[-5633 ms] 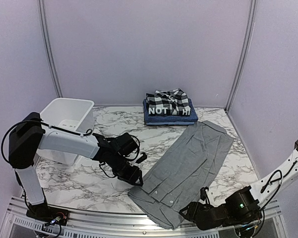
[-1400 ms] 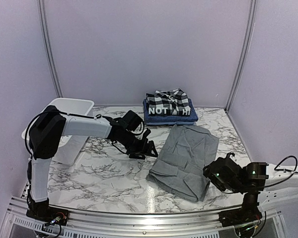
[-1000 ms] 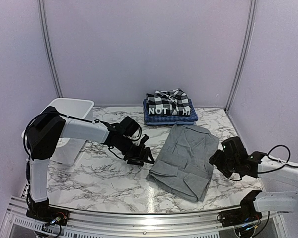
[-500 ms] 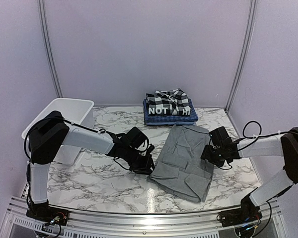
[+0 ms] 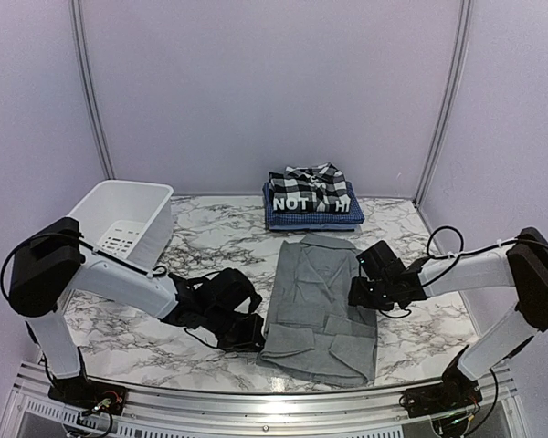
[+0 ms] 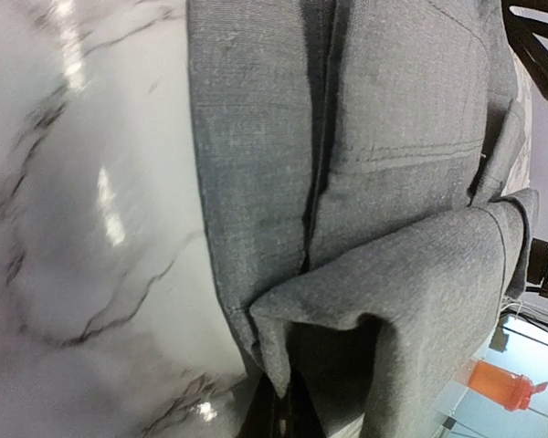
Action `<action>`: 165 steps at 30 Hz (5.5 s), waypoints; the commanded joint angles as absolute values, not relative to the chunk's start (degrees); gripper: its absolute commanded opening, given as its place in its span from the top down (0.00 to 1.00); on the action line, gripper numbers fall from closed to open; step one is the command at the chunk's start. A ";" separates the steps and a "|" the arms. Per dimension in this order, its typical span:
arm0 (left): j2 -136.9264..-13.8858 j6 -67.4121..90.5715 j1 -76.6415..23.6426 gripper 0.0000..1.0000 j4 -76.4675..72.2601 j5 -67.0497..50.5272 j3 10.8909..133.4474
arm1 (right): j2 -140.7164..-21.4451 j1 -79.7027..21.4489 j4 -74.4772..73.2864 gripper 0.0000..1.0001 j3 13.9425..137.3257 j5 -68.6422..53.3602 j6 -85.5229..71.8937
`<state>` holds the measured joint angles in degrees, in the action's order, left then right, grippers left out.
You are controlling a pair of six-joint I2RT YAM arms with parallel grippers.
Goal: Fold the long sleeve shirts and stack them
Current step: Move the 2/3-rectangle-folded shirt to the center of the board, then adjust the 2/3-rectangle-folded shirt at the center of the board.
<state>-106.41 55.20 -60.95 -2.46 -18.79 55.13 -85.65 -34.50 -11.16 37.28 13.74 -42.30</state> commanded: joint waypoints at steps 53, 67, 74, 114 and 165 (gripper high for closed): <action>-79.14 62.46 -67.63 0.66 -8.75 -7.50 32.59 | -61.31 -81.65 -26.94 0.55 29.81 12.80 -72.90; -81.32 63.36 -68.47 0.91 -9.94 -7.45 34.00 | -63.73 -82.97 -23.91 0.70 28.65 13.66 -74.42; -80.72 63.25 -68.52 1.00 -8.45 -7.37 35.49 | -61.76 -82.97 -26.88 0.94 32.16 16.47 -73.92; -84.89 58.64 -51.48 0.28 -6.11 -9.50 44.59 | -68.79 -52.99 -24.98 0.44 45.67 14.18 -44.87; -92.77 56.09 -57.89 0.91 -6.16 -4.99 47.57 | -95.71 -64.78 -22.23 0.50 62.54 24.94 -46.95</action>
<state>-90.06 58.17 -58.54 -6.17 -6.48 44.99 -97.32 -66.28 -19.40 60.42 23.68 -48.42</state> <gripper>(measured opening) 0.100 0.500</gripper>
